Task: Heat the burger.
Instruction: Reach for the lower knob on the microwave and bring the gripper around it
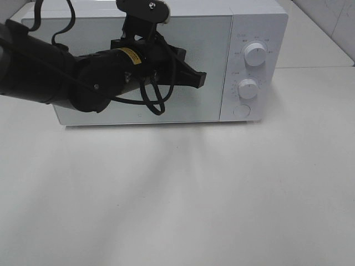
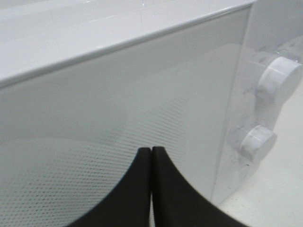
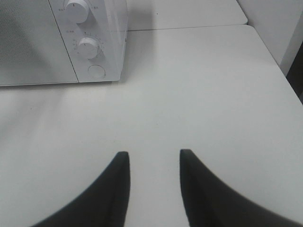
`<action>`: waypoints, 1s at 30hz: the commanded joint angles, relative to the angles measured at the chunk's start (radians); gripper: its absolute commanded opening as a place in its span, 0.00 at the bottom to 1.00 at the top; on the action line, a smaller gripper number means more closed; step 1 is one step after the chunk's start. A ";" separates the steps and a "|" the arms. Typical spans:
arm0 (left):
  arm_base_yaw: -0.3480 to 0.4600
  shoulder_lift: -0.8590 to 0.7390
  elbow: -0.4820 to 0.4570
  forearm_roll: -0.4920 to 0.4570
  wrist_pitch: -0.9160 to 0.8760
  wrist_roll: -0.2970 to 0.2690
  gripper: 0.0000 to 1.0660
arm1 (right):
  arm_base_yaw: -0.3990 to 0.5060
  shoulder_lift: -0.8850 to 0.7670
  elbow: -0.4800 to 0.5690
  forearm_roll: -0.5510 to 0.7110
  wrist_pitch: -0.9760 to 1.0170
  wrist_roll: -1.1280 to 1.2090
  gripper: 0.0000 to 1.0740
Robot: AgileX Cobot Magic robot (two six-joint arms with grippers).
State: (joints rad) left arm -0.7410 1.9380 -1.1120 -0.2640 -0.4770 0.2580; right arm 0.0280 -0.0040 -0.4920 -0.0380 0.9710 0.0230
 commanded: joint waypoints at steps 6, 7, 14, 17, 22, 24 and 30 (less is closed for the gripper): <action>-0.060 -0.118 -0.007 0.001 0.276 0.011 0.00 | -0.005 -0.029 0.000 -0.002 -0.009 -0.005 0.35; -0.070 -0.146 -0.007 0.001 0.364 0.011 0.00 | -0.005 -0.029 0.000 -0.002 -0.009 -0.005 0.35; -0.080 -0.240 -0.007 0.000 0.657 0.001 0.00 | -0.005 -0.029 0.000 -0.002 -0.009 -0.005 0.35; -0.080 -0.285 -0.007 0.000 0.811 -0.036 0.03 | -0.005 -0.029 0.000 -0.002 -0.009 -0.005 0.35; -0.080 -0.338 -0.007 0.001 1.033 -0.161 0.44 | -0.005 -0.029 0.000 -0.002 -0.009 -0.005 0.35; -0.080 -0.358 -0.007 0.033 1.135 -0.274 0.84 | -0.005 -0.029 0.000 -0.002 -0.009 -0.005 0.35; -0.080 -0.393 -0.009 0.145 1.303 -0.403 0.96 | -0.005 -0.029 0.000 -0.002 -0.009 -0.005 0.35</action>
State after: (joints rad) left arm -0.8150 1.5670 -1.1120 -0.1550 0.7760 -0.0980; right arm 0.0280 -0.0040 -0.4920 -0.0380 0.9710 0.0230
